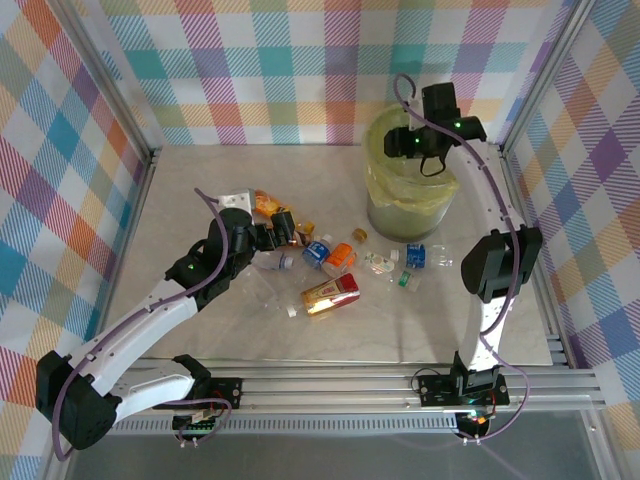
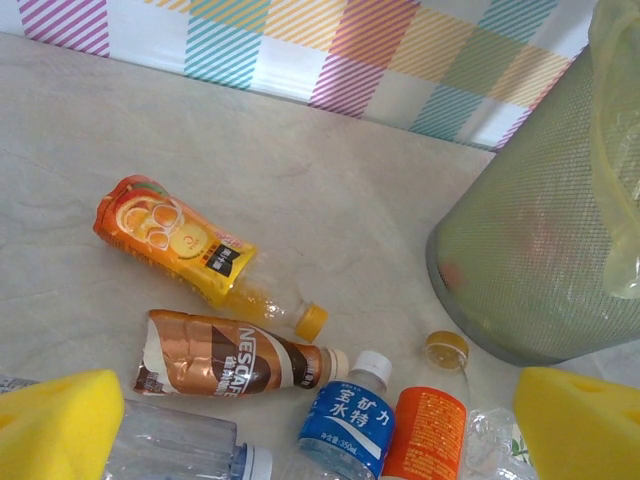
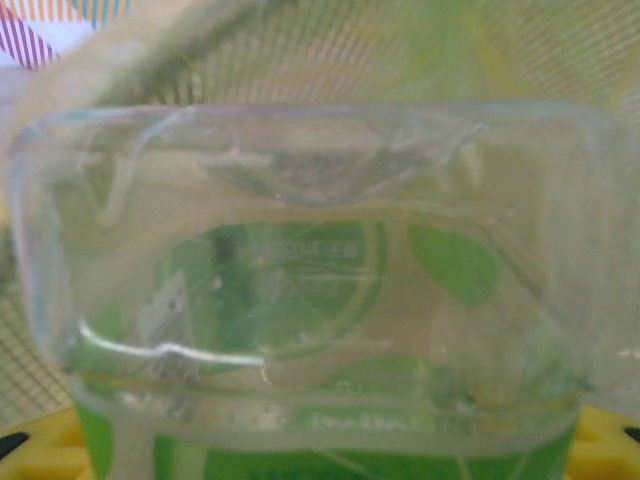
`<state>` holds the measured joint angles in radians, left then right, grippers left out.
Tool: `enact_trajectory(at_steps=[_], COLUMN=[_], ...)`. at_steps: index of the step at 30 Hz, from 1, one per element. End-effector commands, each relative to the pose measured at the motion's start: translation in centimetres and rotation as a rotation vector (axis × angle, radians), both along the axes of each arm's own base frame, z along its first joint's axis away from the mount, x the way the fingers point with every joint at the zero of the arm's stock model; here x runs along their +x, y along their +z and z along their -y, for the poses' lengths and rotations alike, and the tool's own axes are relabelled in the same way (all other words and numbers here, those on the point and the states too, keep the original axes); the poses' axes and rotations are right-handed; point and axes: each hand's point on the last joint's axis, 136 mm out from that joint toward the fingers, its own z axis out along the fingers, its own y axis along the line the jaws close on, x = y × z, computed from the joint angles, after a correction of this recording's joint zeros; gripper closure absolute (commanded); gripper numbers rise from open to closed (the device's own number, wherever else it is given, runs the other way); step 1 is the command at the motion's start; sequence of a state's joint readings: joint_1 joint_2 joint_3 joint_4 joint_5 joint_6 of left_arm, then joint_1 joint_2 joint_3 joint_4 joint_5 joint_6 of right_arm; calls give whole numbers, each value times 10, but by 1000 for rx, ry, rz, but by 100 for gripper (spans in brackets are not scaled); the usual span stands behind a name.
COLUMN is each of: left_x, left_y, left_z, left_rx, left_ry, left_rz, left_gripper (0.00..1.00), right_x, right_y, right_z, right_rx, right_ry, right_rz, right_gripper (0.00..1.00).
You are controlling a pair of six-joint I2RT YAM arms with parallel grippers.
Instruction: Put the plastic bottles in the bin
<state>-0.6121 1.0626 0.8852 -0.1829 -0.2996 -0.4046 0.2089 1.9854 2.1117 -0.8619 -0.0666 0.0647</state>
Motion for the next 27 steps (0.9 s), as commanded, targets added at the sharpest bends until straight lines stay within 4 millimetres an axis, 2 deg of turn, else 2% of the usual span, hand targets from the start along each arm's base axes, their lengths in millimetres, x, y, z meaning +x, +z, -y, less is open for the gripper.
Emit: enact_trajectory(at_steps=[1,7,12,19,22,27], left_x=[-1,-1,-1,0,-1,-1], left_y=[-1,-1,0,-2,-3,-2], left_z=[-6,-6,-7,-7,-7,-9], left_rx=[-6,-7,-4,1,3,8], left_ry=[22,23,27,28,30,39], left_rz=[-2,-5,-3,-8,-9,-9], left_gripper=[0,0,0,0,0,0], right_x=[-4,-5,-6,-9,-12,-20], right_y=[-21,-41,-45,-33,-24,-3], right_z=[-10,-15,-15,-9,-3,5], right_rx=[19,44,42,29,15,5], right_ry=[47,54,51,26,-4,-46], right_rz=[-54,-107,-117,-100,-89,-71], right_gripper=[38,33,23,14,0,0])
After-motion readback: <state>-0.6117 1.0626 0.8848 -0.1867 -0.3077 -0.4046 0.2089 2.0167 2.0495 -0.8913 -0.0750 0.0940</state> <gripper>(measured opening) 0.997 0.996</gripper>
